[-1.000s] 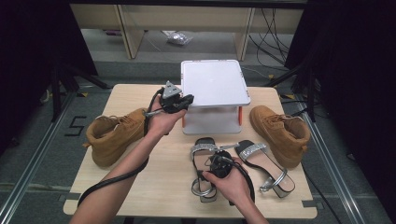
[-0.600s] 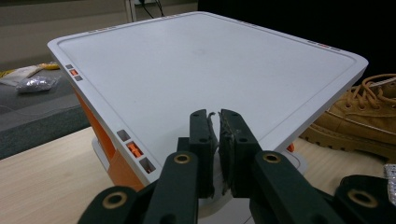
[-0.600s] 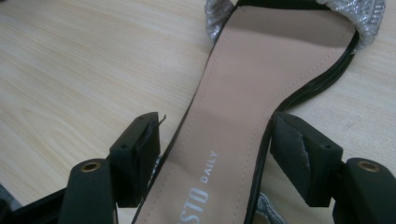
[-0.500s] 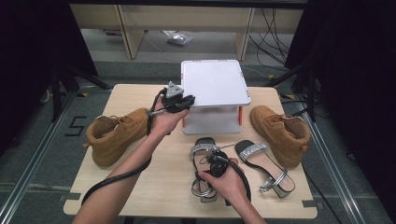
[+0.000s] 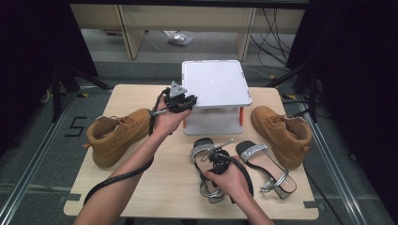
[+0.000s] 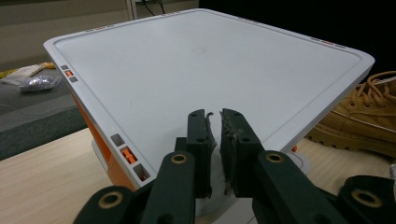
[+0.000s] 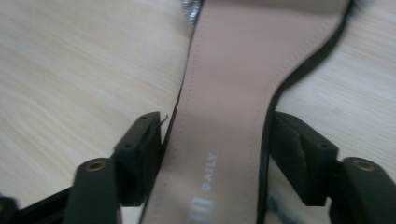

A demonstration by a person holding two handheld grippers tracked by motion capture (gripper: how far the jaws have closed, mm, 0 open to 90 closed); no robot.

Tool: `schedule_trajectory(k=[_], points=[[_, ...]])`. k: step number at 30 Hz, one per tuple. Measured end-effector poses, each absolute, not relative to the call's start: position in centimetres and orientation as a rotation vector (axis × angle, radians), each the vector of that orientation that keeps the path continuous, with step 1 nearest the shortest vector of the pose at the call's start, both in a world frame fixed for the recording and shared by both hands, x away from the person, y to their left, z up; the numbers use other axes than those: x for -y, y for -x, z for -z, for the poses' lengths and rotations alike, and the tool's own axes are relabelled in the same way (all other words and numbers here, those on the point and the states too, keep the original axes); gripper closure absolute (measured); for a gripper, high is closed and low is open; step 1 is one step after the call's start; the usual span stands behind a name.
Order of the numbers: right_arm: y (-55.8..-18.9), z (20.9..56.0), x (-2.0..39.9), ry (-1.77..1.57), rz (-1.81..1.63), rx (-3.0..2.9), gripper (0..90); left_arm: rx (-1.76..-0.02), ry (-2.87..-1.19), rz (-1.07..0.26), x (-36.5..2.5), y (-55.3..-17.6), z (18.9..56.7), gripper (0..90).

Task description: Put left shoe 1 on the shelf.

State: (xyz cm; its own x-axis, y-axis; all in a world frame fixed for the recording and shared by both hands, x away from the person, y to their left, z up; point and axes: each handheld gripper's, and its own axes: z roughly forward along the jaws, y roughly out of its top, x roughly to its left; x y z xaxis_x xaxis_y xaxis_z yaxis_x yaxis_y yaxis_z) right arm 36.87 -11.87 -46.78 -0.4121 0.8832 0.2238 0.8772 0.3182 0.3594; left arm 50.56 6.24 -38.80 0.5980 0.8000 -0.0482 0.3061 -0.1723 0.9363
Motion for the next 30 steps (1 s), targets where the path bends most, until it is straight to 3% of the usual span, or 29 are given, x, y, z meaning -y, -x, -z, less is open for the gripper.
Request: schedule_trajectory(k=[7, 13, 30], points=[[-36.6, 46.1, 13.9, -1.586, -0.567, -2.600, 42.0, -0.920, -1.758, -0.570, -6.2, -50.6, 38.6, 81.1], [-36.8, 45.9, 13.5, -1.539, -0.552, -2.646, 35.6, -0.931, -1.766, -0.567, -6.2, -50.8, 38.5, 81.1], [-38.0, 46.2, 12.7, -1.527, -0.403, -2.714, 35.7, -0.935, -1.768, -0.564, -6.2, -50.8, 38.5, 81.1]])
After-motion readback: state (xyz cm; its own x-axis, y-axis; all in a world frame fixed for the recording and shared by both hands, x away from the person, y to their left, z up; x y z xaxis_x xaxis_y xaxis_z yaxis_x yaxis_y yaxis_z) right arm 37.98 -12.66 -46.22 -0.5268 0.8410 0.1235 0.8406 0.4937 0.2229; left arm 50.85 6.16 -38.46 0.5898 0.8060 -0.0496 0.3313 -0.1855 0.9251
